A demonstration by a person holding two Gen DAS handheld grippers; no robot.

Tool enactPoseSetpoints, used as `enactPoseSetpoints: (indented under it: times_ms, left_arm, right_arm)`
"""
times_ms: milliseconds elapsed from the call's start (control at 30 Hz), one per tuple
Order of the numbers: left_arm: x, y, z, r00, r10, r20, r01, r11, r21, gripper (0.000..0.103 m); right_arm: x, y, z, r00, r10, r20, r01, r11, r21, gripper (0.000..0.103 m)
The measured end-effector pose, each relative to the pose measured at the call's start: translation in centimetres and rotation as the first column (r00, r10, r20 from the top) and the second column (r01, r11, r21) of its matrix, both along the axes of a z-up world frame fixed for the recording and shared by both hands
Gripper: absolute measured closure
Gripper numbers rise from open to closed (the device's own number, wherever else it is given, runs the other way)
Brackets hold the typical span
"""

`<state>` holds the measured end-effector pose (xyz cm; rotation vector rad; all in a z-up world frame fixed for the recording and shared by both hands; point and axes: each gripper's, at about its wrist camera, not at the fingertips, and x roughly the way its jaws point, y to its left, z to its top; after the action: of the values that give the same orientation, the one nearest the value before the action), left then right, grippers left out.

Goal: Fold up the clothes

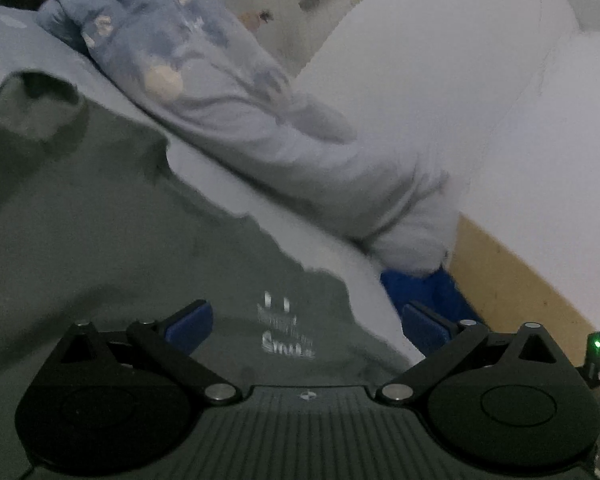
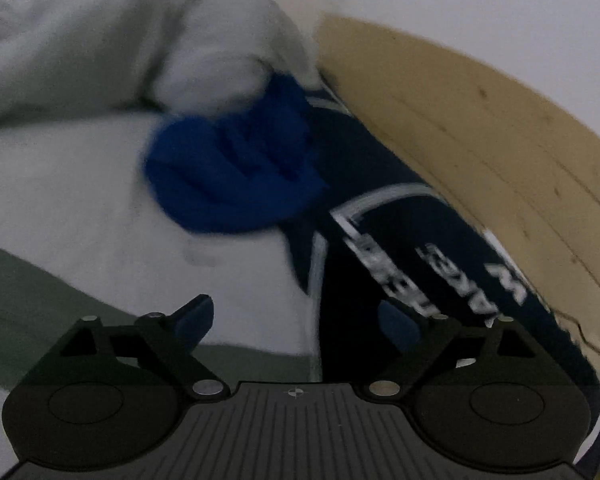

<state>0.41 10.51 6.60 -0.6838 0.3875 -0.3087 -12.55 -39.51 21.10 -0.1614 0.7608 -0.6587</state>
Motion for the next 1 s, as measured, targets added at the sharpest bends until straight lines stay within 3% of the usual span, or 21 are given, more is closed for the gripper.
enactPoseSetpoints:
  times_ms: [200,400,500,567,600,700,800,833,900,933,1000]
  left_arm:
    - [-1.2,4.7,2.0,0.995,0.095,0.025,-0.090,0.984,-0.155,0.000]
    - [-2.8,10.7,4.4,0.974,0.215,0.064,-0.187,0.935,-0.301,0.000]
    - [-3.8,14.2,5.1,0.948,0.313,0.056,-0.281,0.908,-0.312,0.000]
    - [-4.2,16.1,4.7,0.909,0.416,-0.005,-0.403,0.878,-0.260,0.000]
    - [-4.4,17.1,4.3,0.879,0.474,-0.051,-0.471,0.848,-0.245,0.000]
    - [-5.6,20.5,2.2,0.753,0.621,-0.217,-0.658,0.712,-0.244,0.000]
    - [-6.7,22.8,1.4,0.613,0.729,-0.304,-0.788,0.591,-0.170,0.000]
    - [-7.1,23.4,1.3,0.580,0.751,-0.316,-0.812,0.562,-0.155,0.000]
    - [-7.6,24.2,1.0,0.541,0.771,-0.335,-0.839,0.524,-0.148,0.000]
    - [-7.7,24.3,0.8,0.539,0.765,-0.352,-0.840,0.521,-0.152,0.000]
    - [-7.7,24.4,0.2,0.558,0.731,-0.393,-0.826,0.536,-0.176,0.000]
  right_arm:
    - [1.7,11.4,4.9,0.968,0.249,0.039,-0.250,0.968,0.022,0.004]
    - [5.4,24.6,9.9,0.867,0.497,0.042,-0.498,0.864,0.067,0.003]
    - [7.4,31.1,11.3,0.796,0.602,0.069,-0.606,0.790,0.094,0.001]
    - [8.8,36.1,11.3,0.732,0.676,0.083,-0.681,0.725,0.103,0.001]
    - [9.5,38.7,11.0,0.696,0.713,0.087,-0.718,0.688,0.105,0.000]
    - [11.9,46.8,8.5,0.577,0.812,0.084,-0.815,0.567,0.116,0.000]
    - [14.3,53.9,4.3,0.481,0.873,0.083,-0.870,0.463,0.171,0.001]
    - [14.9,55.8,2.9,0.452,0.888,0.087,-0.882,0.431,0.188,0.001]
    - [16.1,59.3,-0.1,0.421,0.903,0.081,-0.895,0.400,0.196,0.002]
    - [16.7,60.9,-1.6,0.410,0.909,0.075,-0.899,0.389,0.201,0.002]
    - [18.0,63.5,-4.6,0.390,0.919,0.057,-0.902,0.368,0.225,0.006]
